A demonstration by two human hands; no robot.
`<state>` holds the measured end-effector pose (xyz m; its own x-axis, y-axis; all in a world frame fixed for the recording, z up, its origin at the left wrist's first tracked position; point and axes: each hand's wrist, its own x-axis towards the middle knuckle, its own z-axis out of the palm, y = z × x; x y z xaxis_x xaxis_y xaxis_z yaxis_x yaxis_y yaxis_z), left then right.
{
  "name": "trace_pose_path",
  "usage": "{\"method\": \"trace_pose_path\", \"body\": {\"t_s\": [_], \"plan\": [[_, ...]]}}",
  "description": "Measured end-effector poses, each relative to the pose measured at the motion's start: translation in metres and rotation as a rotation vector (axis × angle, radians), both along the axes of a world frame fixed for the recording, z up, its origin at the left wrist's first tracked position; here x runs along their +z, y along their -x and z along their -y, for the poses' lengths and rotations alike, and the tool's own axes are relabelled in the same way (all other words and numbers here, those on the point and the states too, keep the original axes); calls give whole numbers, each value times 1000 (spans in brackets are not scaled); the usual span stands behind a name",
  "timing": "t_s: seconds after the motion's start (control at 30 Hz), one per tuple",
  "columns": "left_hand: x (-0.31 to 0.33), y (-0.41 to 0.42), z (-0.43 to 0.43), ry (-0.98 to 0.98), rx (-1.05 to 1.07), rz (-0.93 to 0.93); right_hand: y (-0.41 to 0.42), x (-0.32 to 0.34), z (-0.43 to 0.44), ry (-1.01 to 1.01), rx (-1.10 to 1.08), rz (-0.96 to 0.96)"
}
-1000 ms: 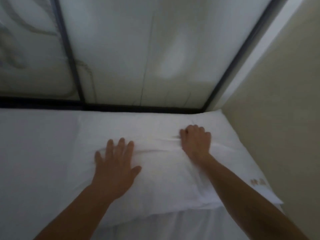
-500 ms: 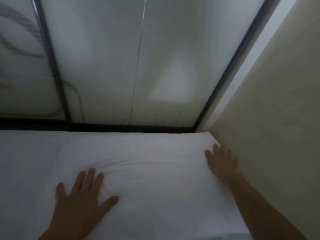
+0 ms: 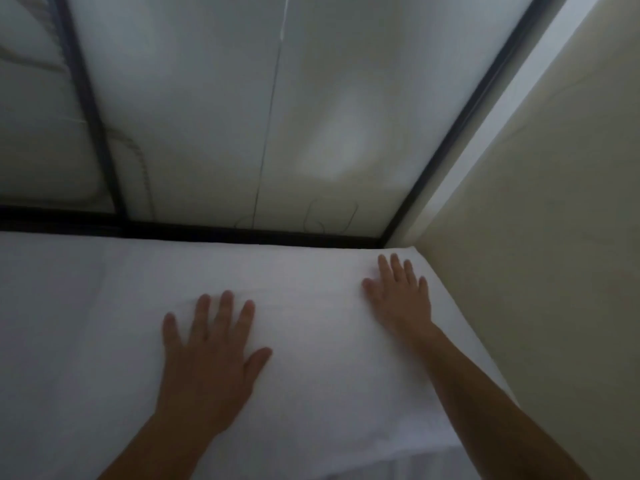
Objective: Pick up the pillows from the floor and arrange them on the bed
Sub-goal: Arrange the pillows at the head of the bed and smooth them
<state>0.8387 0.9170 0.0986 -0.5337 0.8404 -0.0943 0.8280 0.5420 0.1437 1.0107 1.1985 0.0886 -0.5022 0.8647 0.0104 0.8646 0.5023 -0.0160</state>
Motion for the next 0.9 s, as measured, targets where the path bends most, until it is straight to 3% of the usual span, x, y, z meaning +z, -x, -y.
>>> {"method": "trace_pose_path", "body": {"t_s": [0.1,0.33,0.47,0.57,0.6,0.77,0.83,0.9], "plan": [[-13,-1,1,-29,-40,15,7,-23,48,62,216,28],[-31,-6,40,27,-107,19,-24,-16,103,53,382,44],[-16,-6,36,-24,-91,-27,30,4,117,-6,660,-72],[-17,-5,44,-16,-10,-23,64,-8,115,-18,851,49],[-20,-5,50,19,-8,-8,63,-9,99,-13,790,90],[-13,2,51,76,-6,51,17,16,-4,-11,77,142],[-5,3,46,21,-12,29,7,21,-10,-42,2,59],[-1,6,49,46,-25,48,0,12,6,7,73,63]]}}
